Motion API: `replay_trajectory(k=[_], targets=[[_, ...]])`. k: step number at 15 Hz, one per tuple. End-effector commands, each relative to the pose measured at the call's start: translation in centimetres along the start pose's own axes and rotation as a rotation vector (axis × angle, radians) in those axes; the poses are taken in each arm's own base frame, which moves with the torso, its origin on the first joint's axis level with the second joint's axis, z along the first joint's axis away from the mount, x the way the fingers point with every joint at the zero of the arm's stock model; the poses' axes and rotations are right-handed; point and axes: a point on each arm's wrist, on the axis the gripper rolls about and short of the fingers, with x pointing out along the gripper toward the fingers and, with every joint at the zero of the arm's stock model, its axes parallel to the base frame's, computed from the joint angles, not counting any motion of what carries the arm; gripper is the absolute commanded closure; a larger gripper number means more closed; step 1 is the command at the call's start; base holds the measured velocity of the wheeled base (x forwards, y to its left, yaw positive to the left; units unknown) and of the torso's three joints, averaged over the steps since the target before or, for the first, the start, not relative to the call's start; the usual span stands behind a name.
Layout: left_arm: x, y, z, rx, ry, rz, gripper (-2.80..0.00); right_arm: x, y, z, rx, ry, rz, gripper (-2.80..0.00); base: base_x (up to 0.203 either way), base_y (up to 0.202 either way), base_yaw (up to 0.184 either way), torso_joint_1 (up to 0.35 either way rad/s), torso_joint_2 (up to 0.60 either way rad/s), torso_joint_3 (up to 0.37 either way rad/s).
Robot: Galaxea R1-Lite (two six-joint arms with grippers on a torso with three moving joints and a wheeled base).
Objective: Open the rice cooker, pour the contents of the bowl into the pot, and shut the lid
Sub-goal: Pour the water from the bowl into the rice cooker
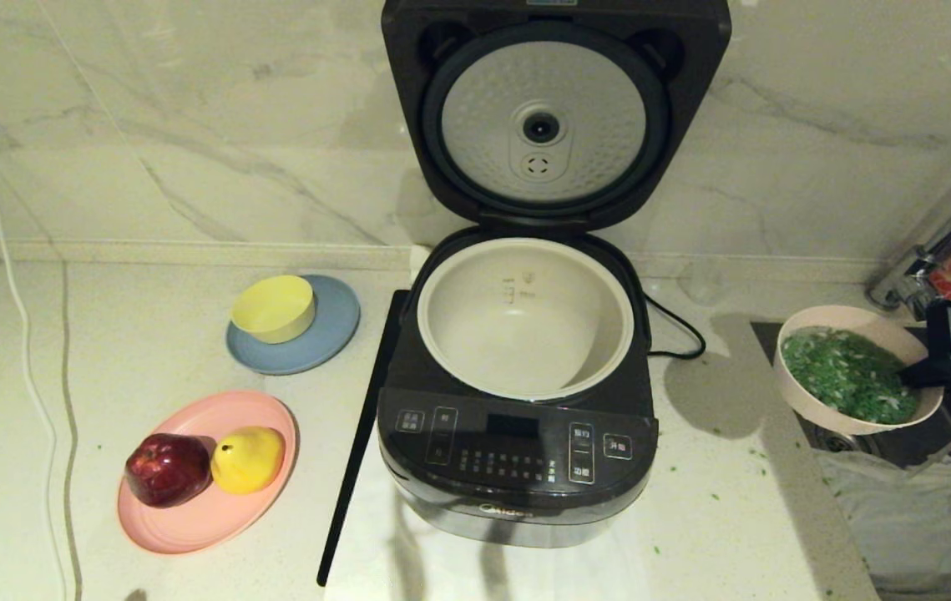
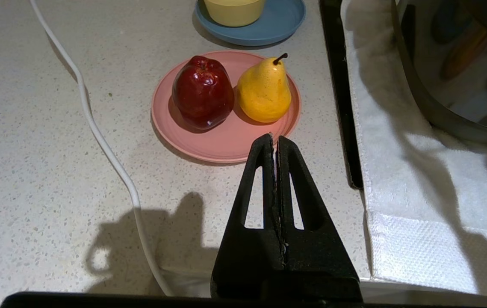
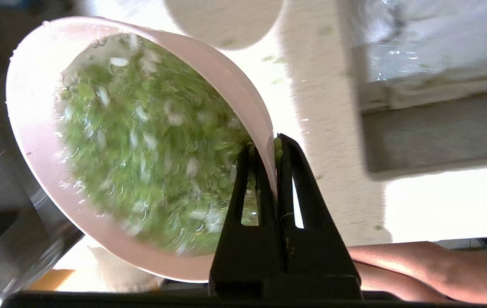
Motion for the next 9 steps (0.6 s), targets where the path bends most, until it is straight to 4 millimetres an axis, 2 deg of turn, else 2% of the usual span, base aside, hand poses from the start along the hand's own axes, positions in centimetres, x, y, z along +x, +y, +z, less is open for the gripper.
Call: replay_trajectory(k=[1, 5, 9], targets=[[0.1, 0.0, -0.2, 0.000, 0.007, 0.000, 0.00, -0.7, 2.0, -0.3, -0.050, 0.015, 0.052, 0.00, 0.000, 0.000, 0.000, 0.000, 0.00, 0.000], [0.1, 0.0, -0.2, 0.000, 0.007, 0.000, 0.00, -0.9, 4.7, -0.9, -0.072, 0.070, 0.105, 0.00, 0.000, 0.000, 0.000, 0.000, 0.00, 0.000], [0.1, 0.0, -0.2, 0.000, 0.007, 0.000, 0.00, -0.1, 6.6, -0.8, -0.075, 0.117, 0.126, 0.00, 0.000, 0.000, 0.000, 0.000, 0.00, 0.000]])
